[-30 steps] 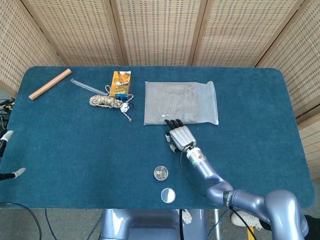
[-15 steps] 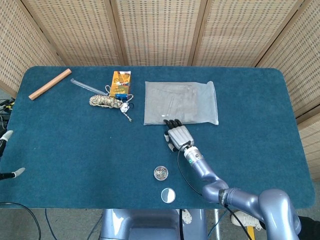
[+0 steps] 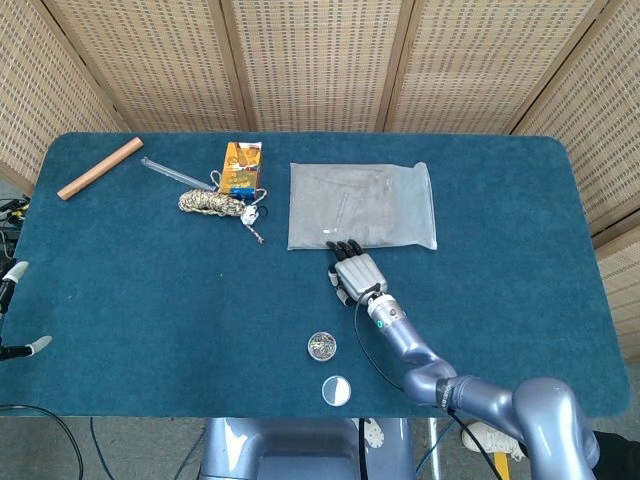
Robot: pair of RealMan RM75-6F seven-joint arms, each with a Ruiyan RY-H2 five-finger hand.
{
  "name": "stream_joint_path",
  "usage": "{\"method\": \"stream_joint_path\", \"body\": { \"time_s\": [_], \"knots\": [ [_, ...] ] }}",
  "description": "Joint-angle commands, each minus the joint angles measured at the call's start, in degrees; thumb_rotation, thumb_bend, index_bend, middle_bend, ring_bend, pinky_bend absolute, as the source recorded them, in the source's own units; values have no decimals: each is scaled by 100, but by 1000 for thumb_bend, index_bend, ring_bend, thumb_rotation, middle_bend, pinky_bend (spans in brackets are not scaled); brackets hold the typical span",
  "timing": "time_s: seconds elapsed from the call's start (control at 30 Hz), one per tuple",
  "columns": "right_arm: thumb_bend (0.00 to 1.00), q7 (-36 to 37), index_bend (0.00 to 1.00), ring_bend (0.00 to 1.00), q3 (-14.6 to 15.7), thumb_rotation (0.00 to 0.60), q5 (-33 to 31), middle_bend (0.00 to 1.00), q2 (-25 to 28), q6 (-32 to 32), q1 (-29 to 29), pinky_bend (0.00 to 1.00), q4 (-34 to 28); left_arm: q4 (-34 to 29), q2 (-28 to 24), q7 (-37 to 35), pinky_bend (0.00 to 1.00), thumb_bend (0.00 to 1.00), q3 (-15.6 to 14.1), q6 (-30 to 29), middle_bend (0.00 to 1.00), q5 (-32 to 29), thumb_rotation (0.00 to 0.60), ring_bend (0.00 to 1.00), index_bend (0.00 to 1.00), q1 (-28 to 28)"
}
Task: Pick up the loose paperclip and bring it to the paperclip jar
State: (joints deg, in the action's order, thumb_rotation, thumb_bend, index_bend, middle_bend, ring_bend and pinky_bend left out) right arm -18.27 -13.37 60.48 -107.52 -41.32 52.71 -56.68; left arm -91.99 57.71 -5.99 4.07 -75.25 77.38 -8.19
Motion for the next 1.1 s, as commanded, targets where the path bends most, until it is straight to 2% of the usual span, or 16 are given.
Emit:
{"method": "stream_joint_path", "body": {
  "time_s": [0.03, 0.23, 0.47, 0.6, 0.77, 0.93, 1.1],
  "knots": [
    [390, 3, 509, 0, 10, 600, -5, 0, -29, 10, 7, 0, 48, 2, -2, -12, 0, 0, -1, 1, 0, -1, 600, 0, 0, 1],
    [433, 13, 594, 0, 32, 600, 6, 0, -81, 11, 10, 0, 138, 12, -5, -31, 0, 0, -2, 8, 0, -2, 600, 0, 0, -2],
    [479, 40, 633, 0, 55, 600, 53, 0, -113, -19, -3, 0, 203, 7, -8, -35, 0, 0, -9, -2, 0, 15, 600, 0, 0, 0],
    [540, 75, 646, 0, 44, 600, 89, 0, -112, -72, -17, 0, 209, -1, -10, -33, 0, 0, -13, -5, 0, 24, 600, 0, 0, 0],
    [555, 133, 656, 0, 15, 600, 144, 0, -49, -160, -46, 0, 131, -5, -15, -44, 0, 0, -18, -6, 0, 33, 600, 0, 0, 0],
    [555, 207, 662, 0, 51, 600, 367, 0, 217, -380, -137, 0, -315, -20, -31, -68, 0, 0, -20, -32, 0, 58, 600, 0, 0, 9],
    [555, 371, 667, 0, 165, 600, 784, 0, 731, -691, -309, 0, -1304, -33, -47, -100, 0, 0, -39, -59, 0, 116, 600, 0, 0, 19]
  ]
}}
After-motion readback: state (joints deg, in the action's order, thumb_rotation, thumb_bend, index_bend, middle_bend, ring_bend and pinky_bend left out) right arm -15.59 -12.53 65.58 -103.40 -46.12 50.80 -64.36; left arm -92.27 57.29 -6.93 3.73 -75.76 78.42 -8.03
